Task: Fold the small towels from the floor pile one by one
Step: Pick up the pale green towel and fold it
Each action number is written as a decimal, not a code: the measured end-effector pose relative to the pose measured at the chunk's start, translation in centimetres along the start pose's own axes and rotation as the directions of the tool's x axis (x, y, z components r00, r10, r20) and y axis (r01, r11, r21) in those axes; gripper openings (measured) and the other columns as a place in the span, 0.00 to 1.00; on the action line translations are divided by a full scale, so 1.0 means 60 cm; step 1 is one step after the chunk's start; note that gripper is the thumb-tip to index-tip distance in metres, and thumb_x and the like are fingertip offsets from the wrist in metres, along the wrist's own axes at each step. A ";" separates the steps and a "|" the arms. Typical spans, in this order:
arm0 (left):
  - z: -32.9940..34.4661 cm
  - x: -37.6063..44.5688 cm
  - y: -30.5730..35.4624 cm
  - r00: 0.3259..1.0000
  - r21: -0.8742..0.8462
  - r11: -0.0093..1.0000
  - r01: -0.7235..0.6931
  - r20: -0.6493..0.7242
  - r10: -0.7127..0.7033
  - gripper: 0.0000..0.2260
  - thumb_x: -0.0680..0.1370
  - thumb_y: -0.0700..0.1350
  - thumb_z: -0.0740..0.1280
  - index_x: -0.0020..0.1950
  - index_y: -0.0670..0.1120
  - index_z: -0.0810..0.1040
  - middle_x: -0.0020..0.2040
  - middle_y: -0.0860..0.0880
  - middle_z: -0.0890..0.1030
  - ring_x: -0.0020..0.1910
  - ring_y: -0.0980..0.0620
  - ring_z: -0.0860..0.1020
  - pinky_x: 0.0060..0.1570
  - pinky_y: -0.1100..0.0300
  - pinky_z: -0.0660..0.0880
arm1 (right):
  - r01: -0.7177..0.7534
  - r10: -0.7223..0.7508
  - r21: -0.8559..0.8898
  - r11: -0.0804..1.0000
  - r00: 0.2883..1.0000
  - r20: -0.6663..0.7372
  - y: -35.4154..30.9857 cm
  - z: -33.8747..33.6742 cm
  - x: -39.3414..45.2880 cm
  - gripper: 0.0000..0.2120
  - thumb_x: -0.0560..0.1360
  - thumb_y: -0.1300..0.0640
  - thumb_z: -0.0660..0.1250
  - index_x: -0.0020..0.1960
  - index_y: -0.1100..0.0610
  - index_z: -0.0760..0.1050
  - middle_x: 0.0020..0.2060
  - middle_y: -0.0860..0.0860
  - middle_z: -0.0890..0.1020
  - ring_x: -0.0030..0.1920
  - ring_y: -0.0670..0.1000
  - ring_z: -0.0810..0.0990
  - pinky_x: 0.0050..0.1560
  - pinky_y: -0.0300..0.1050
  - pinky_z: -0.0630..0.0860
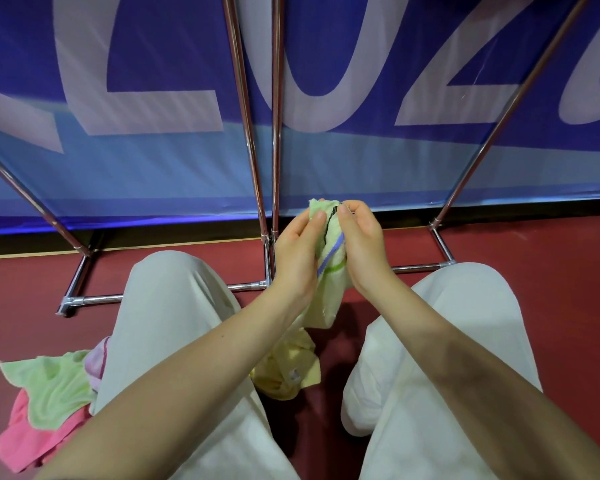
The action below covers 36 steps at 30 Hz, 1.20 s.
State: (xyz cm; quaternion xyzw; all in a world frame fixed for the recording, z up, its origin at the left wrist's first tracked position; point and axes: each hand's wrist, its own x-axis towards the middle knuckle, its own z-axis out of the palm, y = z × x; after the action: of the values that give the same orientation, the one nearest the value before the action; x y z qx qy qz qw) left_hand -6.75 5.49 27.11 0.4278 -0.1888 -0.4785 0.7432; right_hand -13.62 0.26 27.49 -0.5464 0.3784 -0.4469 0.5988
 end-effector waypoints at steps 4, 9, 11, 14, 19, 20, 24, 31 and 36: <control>-0.008 0.016 0.021 0.986 0.211 0.968 -0.133 -0.068 0.150 0.07 0.80 0.41 0.65 0.49 0.44 0.82 0.44 0.47 0.83 0.45 0.51 0.79 0.51 0.54 0.76 | 0.084 -0.071 -0.087 0.993 0.987 0.141 -0.005 -0.005 0.003 0.05 0.77 0.59 0.63 0.42 0.55 0.71 0.33 0.50 0.74 0.35 0.48 0.71 0.36 0.41 0.69; -0.027 0.034 0.050 0.950 0.425 0.864 -0.270 -0.029 0.311 0.05 0.79 0.41 0.66 0.49 0.44 0.82 0.42 0.52 0.82 0.42 0.59 0.78 0.46 0.64 0.74 | 0.145 -0.113 -0.177 0.973 0.977 0.180 -0.004 -0.018 0.009 0.06 0.77 0.62 0.65 0.43 0.54 0.75 0.34 0.47 0.78 0.35 0.45 0.74 0.39 0.40 0.71; -0.036 0.037 0.058 0.947 0.432 0.860 -0.270 -0.044 0.319 0.06 0.79 0.41 0.66 0.50 0.43 0.82 0.42 0.53 0.82 0.42 0.59 0.78 0.46 0.65 0.73 | 0.165 -0.115 -0.222 0.961 0.968 0.222 0.001 -0.021 0.006 0.06 0.77 0.63 0.65 0.43 0.54 0.75 0.34 0.45 0.77 0.35 0.42 0.74 0.40 0.36 0.70; -0.055 0.043 0.074 0.941 0.393 0.878 -0.273 -0.082 0.330 0.05 0.79 0.41 0.66 0.48 0.45 0.82 0.42 0.53 0.81 0.42 0.58 0.77 0.47 0.63 0.73 | 0.193 -0.104 -0.310 0.931 0.954 0.280 0.015 -0.023 0.001 0.05 0.77 0.64 0.65 0.43 0.56 0.75 0.34 0.46 0.76 0.35 0.40 0.72 0.40 0.35 0.69; -0.087 0.051 0.114 0.946 0.191 0.942 -0.276 -0.119 0.302 0.08 0.80 0.40 0.64 0.48 0.49 0.82 0.50 0.47 0.81 0.48 0.52 0.78 0.52 0.59 0.75 | 0.182 -0.022 -0.430 0.884 0.936 0.352 0.046 -0.028 -0.006 0.04 0.77 0.61 0.65 0.45 0.54 0.75 0.33 0.43 0.76 0.34 0.40 0.71 0.39 0.37 0.67; -0.093 0.053 0.122 0.945 0.149 0.949 -0.279 -0.134 0.299 0.08 0.81 0.40 0.63 0.50 0.48 0.82 0.51 0.46 0.80 0.47 0.52 0.78 0.52 0.59 0.75 | 0.181 0.006 -0.465 0.867 0.928 0.372 0.054 -0.029 -0.009 0.04 0.77 0.61 0.65 0.45 0.54 0.75 0.33 0.43 0.76 0.34 0.40 0.71 0.38 0.37 0.67; -0.132 0.064 0.157 0.934 0.025 0.954 -0.299 -0.196 0.298 0.07 0.81 0.42 0.62 0.55 0.48 0.80 0.49 0.47 0.79 0.45 0.52 0.77 0.53 0.56 0.74 | 0.185 0.115 -0.595 0.782 0.896 0.429 0.086 -0.036 -0.022 0.08 0.77 0.59 0.65 0.40 0.55 0.71 0.33 0.45 0.72 0.35 0.45 0.69 0.38 0.43 0.65; -0.182 0.058 0.175 0.921 0.063 0.945 -0.320 -0.216 0.326 0.08 0.80 0.42 0.64 0.57 0.47 0.80 0.54 0.45 0.77 0.50 0.50 0.77 0.55 0.54 0.75 | 0.107 0.213 -0.679 0.726 0.904 0.370 0.110 -0.050 -0.030 0.07 0.75 0.54 0.68 0.46 0.56 0.72 0.35 0.52 0.78 0.34 0.47 0.73 0.38 0.44 0.68; -0.193 0.052 0.175 0.901 0.206 0.917 -0.341 -0.206 0.382 0.06 0.79 0.42 0.65 0.54 0.45 0.81 0.55 0.52 0.81 0.52 0.52 0.78 0.55 0.58 0.75 | 0.012 0.246 -0.703 0.711 0.933 0.264 0.105 -0.052 -0.022 0.14 0.75 0.51 0.69 0.58 0.54 0.72 0.39 0.50 0.79 0.42 0.48 0.78 0.47 0.42 0.73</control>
State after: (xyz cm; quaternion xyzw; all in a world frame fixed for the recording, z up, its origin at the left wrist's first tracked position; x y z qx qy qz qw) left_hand 8.51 9.88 28.75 0.5004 -0.2119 -0.2587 0.7986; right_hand -16.24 0.56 20.83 -0.7732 0.4435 -0.1321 0.4335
